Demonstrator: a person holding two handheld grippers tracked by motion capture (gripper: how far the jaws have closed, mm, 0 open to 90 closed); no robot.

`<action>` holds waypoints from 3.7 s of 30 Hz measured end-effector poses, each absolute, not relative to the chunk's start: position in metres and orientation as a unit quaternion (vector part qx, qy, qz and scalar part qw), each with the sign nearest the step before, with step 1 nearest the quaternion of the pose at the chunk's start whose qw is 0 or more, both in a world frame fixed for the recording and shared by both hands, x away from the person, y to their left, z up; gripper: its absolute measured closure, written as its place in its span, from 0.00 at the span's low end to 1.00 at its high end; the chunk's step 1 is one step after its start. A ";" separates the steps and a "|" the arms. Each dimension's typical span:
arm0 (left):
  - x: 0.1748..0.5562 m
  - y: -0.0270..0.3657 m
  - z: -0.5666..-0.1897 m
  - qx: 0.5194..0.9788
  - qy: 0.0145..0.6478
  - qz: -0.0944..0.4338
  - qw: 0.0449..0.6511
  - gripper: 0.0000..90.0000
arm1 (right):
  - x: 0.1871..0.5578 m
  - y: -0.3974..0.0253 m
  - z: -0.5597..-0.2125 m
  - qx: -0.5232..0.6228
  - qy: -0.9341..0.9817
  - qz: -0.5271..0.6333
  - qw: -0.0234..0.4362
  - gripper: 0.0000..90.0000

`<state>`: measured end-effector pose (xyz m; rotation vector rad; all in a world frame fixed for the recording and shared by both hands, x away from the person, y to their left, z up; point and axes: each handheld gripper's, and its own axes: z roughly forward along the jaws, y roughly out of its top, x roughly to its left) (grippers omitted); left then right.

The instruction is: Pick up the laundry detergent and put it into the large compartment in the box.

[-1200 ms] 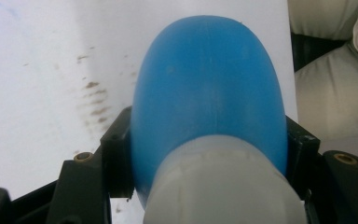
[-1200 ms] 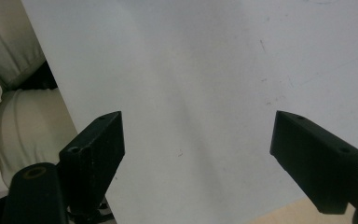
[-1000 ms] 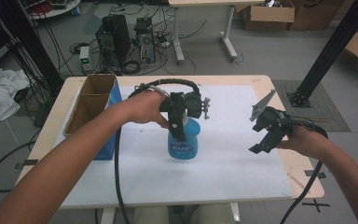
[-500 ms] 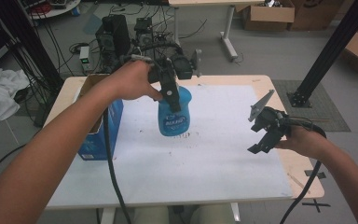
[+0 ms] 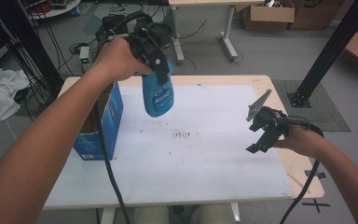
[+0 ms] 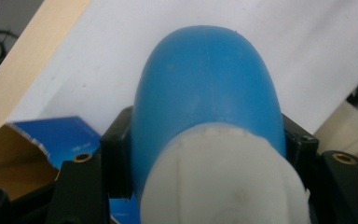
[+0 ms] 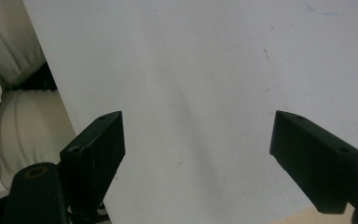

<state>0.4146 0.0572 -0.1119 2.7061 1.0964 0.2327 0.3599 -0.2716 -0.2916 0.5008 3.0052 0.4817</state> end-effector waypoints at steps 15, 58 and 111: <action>0.425 0.101 -0.079 0.836 0.521 0.115 0.126 0.42 | 0.364 -0.268 -0.292 0.161 0.974 0.155 0.027 0.20; 0.410 0.222 -0.103 0.691 0.699 0.152 0.105 0.42 | 0.362 -0.271 -0.288 0.152 0.975 0.157 0.038 0.20; 0.413 0.242 -0.276 0.716 0.688 0.098 0.062 0.42 | 0.363 -0.268 -0.291 0.162 0.975 0.148 0.035 0.20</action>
